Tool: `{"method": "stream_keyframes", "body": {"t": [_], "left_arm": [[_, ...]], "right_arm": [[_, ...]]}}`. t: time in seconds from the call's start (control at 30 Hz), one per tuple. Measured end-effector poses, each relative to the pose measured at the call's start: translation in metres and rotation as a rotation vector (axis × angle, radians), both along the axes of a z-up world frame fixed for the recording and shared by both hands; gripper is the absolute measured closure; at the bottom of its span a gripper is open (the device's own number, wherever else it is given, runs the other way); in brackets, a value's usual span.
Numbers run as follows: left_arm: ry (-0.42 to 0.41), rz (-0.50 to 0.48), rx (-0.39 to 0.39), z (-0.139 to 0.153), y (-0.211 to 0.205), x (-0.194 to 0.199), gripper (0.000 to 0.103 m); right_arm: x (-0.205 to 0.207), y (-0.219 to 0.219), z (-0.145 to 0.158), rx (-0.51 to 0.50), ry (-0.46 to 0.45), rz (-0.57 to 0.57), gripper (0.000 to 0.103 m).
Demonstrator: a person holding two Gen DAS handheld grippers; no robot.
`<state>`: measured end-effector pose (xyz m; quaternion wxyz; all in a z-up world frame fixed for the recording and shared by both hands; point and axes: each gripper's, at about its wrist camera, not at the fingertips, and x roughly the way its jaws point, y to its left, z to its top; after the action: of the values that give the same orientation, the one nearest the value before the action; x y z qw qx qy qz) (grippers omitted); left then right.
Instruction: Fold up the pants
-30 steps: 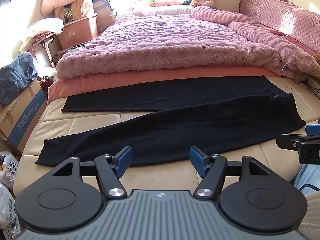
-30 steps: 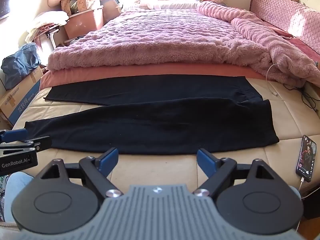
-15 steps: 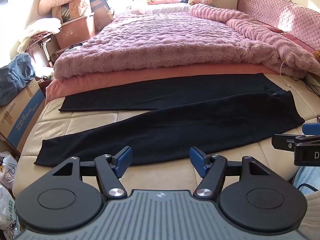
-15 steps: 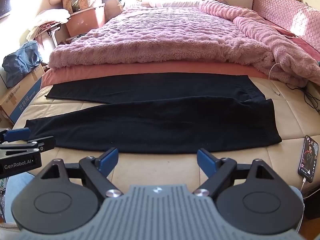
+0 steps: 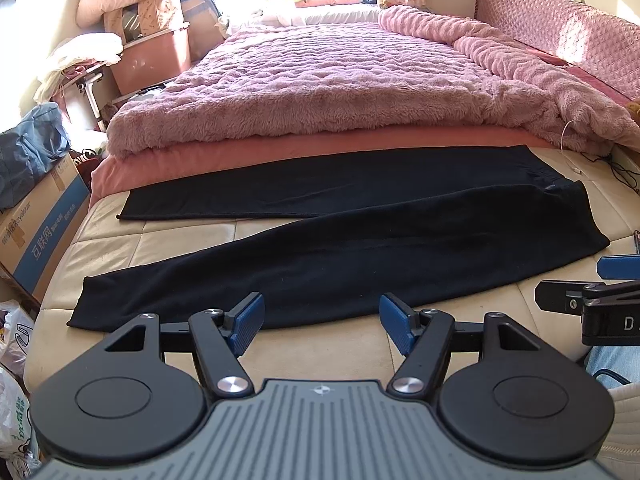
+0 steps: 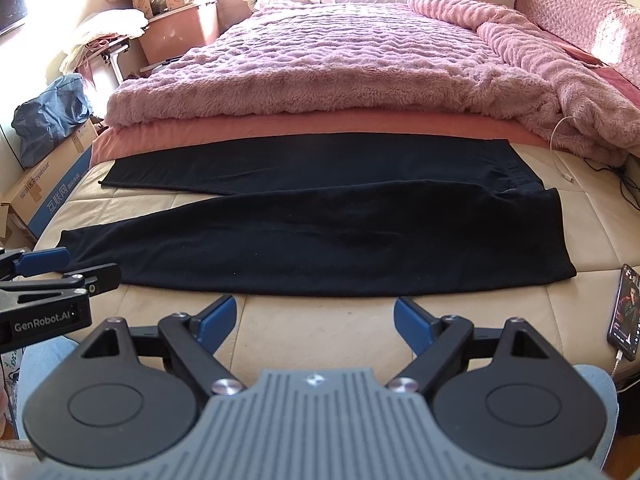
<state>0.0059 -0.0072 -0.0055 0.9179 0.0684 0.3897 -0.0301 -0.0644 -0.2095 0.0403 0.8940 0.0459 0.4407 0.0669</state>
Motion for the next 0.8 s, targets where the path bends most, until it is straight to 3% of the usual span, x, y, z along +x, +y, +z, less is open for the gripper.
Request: {"method": "stream_keyframes", "body": {"t": [0.8], "left_arm": [[0.007, 0.005, -0.007, -0.0043, 0.0051, 0.0007, 0.025]], "right_arm": [[0.0019, 0.0021, -0.0011, 0.001, -0.002, 0.021, 0.021]]}}
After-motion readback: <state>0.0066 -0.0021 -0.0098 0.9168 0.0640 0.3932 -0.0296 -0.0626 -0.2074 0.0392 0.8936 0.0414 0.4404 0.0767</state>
